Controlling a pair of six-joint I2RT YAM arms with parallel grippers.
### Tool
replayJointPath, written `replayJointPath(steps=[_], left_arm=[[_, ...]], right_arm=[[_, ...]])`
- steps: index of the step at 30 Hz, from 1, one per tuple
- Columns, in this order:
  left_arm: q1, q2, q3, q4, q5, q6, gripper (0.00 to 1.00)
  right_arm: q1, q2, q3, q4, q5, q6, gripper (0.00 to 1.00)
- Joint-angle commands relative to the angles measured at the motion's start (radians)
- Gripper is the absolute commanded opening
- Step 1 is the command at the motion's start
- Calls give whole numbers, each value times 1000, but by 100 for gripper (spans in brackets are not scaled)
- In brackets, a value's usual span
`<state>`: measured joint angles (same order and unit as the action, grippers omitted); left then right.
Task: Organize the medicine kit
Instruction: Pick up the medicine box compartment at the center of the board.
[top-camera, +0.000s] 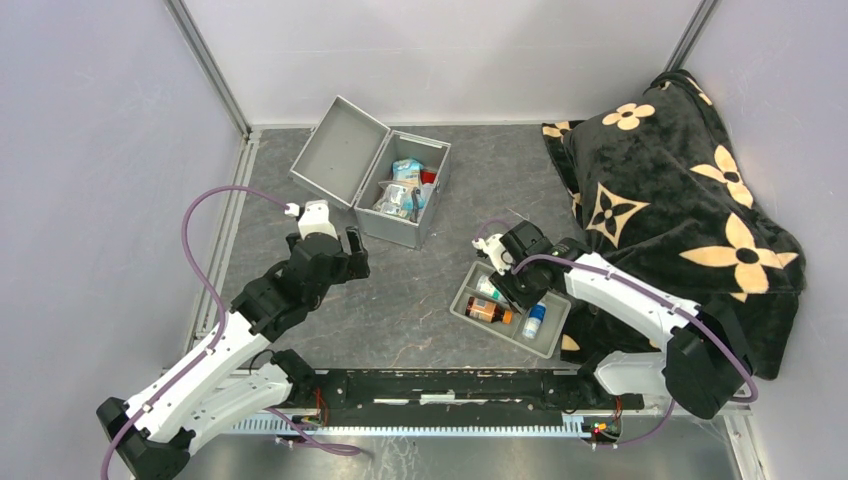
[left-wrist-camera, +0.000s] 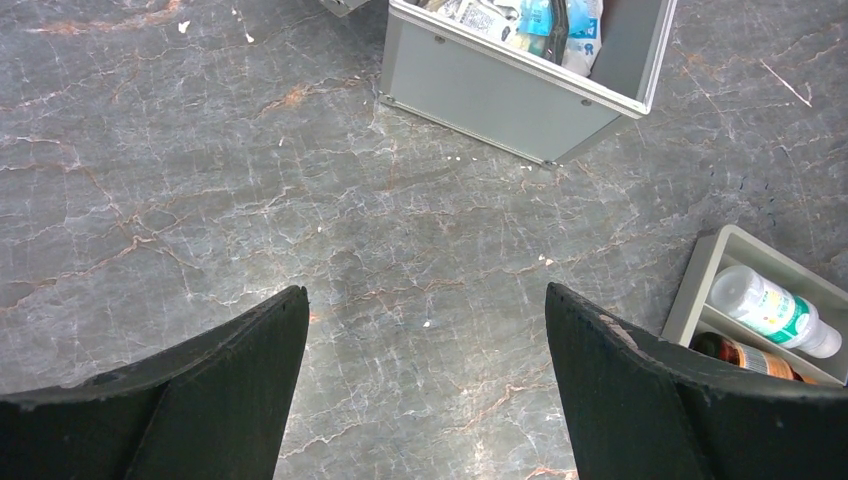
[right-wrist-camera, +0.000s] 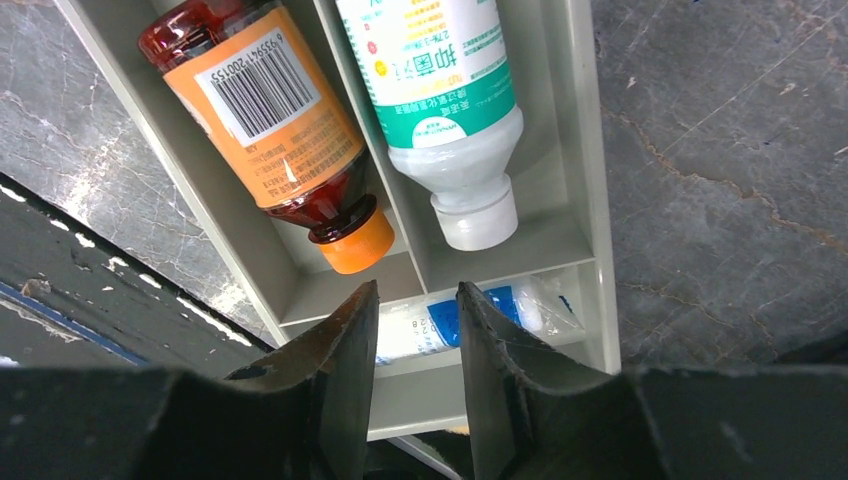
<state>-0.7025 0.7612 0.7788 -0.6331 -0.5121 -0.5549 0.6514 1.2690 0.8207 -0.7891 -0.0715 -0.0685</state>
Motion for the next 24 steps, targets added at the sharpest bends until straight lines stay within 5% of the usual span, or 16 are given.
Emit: replayJointPath(steps=[1,24], left_arm=[[-2,10,8,33,10,35,93],[-2,31,7,38,21,41,93]], right_arm=[[-2,19,1,-15,-16,1,40],[0,119,-72,163,-46,103,22]])
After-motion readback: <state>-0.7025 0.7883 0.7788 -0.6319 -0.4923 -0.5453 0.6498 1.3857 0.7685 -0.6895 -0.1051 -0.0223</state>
